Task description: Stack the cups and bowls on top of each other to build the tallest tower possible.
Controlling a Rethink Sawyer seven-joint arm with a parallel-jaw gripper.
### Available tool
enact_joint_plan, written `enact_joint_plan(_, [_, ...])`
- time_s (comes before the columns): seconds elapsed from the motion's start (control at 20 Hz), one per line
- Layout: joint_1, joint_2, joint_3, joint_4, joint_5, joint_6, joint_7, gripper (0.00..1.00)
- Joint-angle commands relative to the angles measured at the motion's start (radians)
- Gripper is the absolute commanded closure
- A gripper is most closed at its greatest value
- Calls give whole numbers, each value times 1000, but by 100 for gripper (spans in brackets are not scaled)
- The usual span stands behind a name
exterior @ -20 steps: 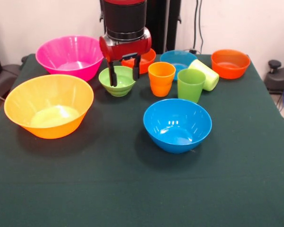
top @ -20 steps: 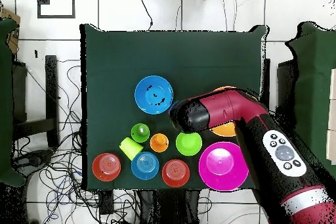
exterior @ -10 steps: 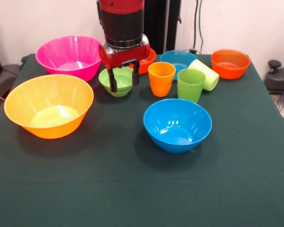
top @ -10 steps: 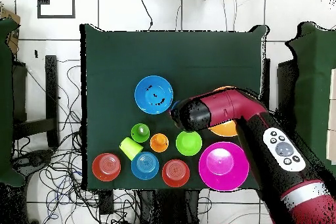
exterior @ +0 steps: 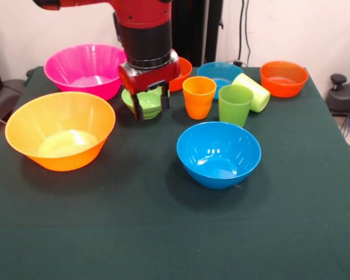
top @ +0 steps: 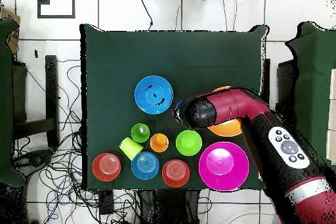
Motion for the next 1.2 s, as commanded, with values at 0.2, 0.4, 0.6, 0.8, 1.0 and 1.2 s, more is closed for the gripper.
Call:
enact_joint_plan(0.2, [-53,-21,59,-29,-17,203,-436,0])
enact_joint_plan(0.4, [-71,-19,72,-36,-22,218,-459,0])
enact_joint_plan(0.6, [-79,-16,79,-39,-28,221,-460,0])
enact_joint_plan(0.8, [-63,13,64,-44,-72,170,-416,0])
enact_joint_plan(1.0, [-32,39,27,-36,-134,84,-323,0])
enact_joint_plan(1.2, [-24,72,9,-83,-183,61,-319,0])
